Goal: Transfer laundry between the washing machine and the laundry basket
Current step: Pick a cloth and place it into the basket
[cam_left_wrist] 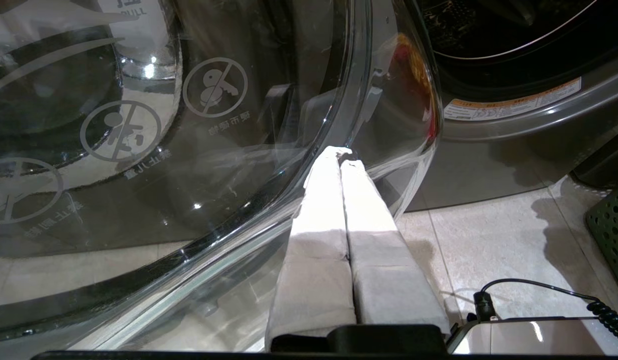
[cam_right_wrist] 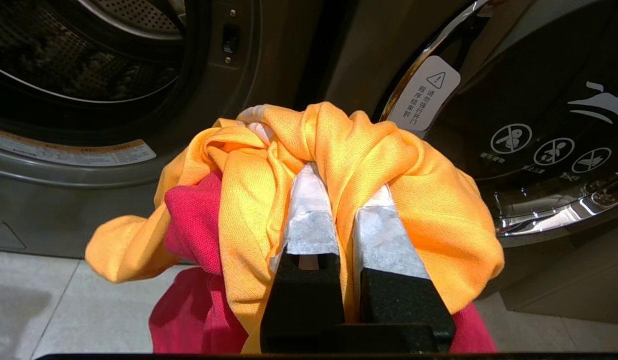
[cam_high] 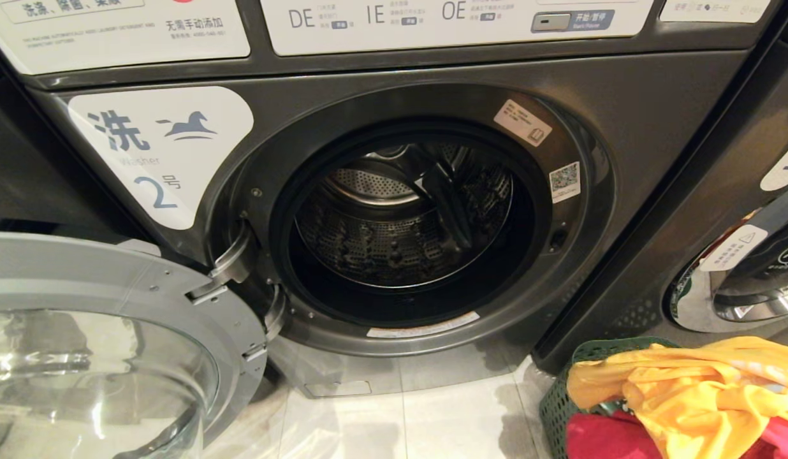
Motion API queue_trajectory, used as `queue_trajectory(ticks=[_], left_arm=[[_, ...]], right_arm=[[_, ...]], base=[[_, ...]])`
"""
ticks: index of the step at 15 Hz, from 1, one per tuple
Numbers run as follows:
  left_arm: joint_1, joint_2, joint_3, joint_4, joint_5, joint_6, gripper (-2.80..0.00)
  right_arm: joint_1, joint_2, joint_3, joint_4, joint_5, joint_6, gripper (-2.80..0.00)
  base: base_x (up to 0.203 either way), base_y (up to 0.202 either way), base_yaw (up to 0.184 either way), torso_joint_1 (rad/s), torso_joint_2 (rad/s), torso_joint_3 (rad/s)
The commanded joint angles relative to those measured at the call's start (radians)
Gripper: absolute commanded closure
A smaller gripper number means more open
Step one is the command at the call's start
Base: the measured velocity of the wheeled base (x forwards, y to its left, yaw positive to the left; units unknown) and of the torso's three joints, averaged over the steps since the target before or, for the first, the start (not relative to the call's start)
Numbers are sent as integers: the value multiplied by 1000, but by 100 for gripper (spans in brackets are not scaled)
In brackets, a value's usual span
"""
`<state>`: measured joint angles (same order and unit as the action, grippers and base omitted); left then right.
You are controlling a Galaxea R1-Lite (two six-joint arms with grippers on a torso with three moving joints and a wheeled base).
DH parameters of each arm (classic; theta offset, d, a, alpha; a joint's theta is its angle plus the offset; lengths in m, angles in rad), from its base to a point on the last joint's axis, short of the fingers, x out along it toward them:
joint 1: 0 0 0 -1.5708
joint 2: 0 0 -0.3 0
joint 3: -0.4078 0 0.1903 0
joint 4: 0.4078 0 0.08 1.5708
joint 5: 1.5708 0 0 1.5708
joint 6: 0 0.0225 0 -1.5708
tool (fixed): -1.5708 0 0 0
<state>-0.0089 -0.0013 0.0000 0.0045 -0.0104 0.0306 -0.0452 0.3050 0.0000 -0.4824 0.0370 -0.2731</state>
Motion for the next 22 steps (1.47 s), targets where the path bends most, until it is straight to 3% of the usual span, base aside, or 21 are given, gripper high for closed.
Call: queue_trajectory(ticks=[1,5,7,10,14,22], left_arm=[[0,1,0,0,1,0,0],[0,1,0,0,1,0,0],[0,1,0,0,1,0,0],[0,1,0,0,0,0,0],[0,1,0,0,1,0,0],[0,1,0,0,0,0,0]], right_arm=[[-23,92,-3,-16,-2,8,0],[-56,376,-30,-72,-134,84,0],[-78,471,-117,-81,-193,130,0],[-134,503,-249,-81,-203,147,0],[-162,534,-305,-81,-204,157,0],[-190,678,-251,-56,-216,284,0]], base=[[0,0,0,0,0,0],[0,0,0,0,0,0],[0,0,0,0,0,0],[0,0,0,0,0,0],[0,0,0,0,0,0],[0,0,0,0,0,0]])
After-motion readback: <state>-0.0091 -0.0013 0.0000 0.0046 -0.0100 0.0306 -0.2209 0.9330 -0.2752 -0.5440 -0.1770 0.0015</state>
